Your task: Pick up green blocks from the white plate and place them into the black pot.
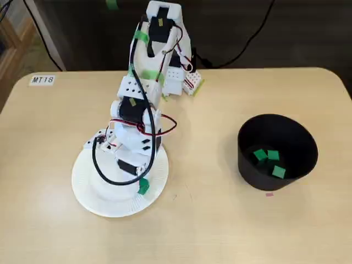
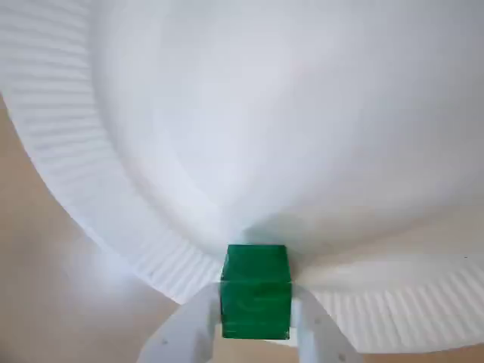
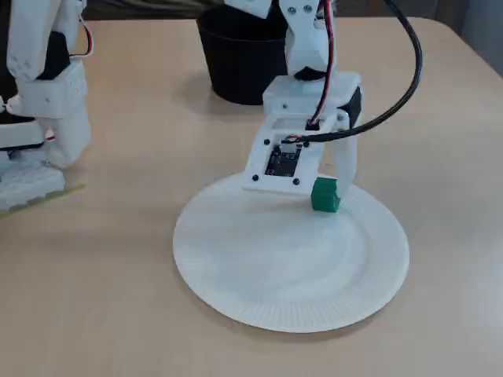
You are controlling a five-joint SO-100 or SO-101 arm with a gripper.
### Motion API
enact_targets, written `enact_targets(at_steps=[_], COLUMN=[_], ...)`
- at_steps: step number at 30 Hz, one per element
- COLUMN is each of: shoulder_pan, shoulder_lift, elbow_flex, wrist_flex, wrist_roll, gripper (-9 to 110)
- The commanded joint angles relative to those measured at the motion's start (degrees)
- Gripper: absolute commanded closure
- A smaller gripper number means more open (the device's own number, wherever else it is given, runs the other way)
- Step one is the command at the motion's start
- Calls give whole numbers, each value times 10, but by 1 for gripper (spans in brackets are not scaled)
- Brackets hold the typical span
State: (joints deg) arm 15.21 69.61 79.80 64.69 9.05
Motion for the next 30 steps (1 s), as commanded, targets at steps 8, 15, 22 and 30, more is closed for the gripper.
enact_targets(at_steps=[8, 15, 22, 30], shoulder_pan=[18, -56, -284, -485], shoulder_lift=[79, 350, 577, 509], elbow_flex=[-24, 109, 388, 471], wrist_flex=[-31, -199, -453, -570], wrist_roll=[-27, -37, 8, -83], gripper=[104, 104, 104, 104])
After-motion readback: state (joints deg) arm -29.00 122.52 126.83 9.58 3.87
